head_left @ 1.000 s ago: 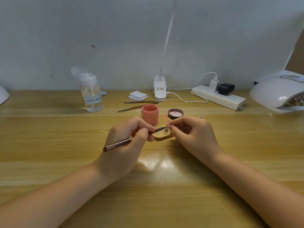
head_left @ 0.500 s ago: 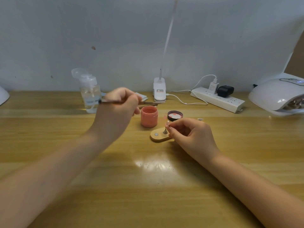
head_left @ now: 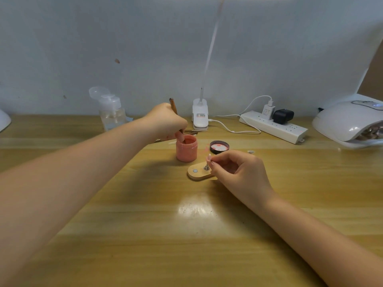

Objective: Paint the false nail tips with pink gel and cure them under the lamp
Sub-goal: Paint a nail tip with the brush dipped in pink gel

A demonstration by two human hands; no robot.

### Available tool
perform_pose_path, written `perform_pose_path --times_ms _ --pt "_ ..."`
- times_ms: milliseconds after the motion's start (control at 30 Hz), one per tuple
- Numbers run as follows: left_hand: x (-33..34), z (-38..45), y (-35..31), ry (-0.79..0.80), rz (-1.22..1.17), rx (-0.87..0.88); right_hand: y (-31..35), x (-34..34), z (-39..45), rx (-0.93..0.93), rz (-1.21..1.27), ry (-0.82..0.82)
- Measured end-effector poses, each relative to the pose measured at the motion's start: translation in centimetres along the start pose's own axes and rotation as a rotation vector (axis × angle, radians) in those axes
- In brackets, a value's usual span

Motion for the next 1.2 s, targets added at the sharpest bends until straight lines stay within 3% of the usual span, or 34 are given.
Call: perform_pose_path --times_ms 133,233,600,733,900,1067,1200 --pt "-2.2 0.1 2.3 -0.121 -0.373 -0.097 0.0 0.1 0.0 -0.014 -0.023 0.013" --pt "-2.6 -0.3 4.7 -0.091 -0.627 -0.203 0.0 0.0 0.0 -0.022 -0.027 0.025" --pt "-1.4 -1.4 7.5 0.018 -0.928 -0.332 0.2 0.0 0.0 -0.03 -0.04 0.036" --pt "-1.9 -2.0 8.5 -0.046 -0.939 -0.352 0.3 -0.1 0.0 -0.019 -0.028 0.033" --pt "-2.3 -4.5 6.6 -0.162 -1.03 -0.079 0.2 -0.1 0.0 0.004 -0.017 0.019" --pt "-0.1 -9.7 3.5 -0.265 -0.681 0.438 0.2 -0.2 0.0 0.015 -0.022 0.005" --pt "1.8 -11.9 2.8 -0.233 -0.509 0.596 0.2 -0.2 0.0 0.019 -0.027 -0.001"
Point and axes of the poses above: each hand's wrist, its own z-axis towards the middle knuckle, its own x-axis out of the palm, y = z × x, the point moved 6 cm from there along z, towards the middle knuckle, and after that the axes turned 2 degrees about z, right-handed, at the moved point
